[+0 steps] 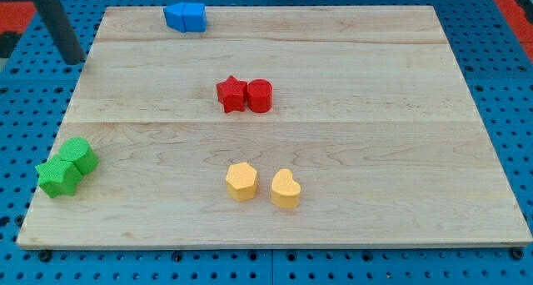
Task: Nudge the blue triangle alnudge the blue triangle along with the blue cube down a bit
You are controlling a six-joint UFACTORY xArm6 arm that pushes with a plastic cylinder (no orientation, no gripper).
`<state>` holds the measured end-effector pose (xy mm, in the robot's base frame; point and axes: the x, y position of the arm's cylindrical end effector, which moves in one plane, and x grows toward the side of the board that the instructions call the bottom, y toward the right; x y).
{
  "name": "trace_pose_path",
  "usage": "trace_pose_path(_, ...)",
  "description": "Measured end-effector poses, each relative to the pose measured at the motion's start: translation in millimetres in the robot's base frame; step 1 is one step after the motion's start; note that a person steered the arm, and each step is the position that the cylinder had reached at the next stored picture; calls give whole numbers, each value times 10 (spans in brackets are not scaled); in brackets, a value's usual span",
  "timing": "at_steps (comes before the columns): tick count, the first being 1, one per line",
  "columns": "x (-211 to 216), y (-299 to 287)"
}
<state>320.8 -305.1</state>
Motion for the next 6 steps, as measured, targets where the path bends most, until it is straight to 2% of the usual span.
trace_pose_path(1,-157,26)
trace_pose_path(2,-852,259)
trace_pose_path(3,-1293,698)
trace_pose_path(6,-1208,1553)
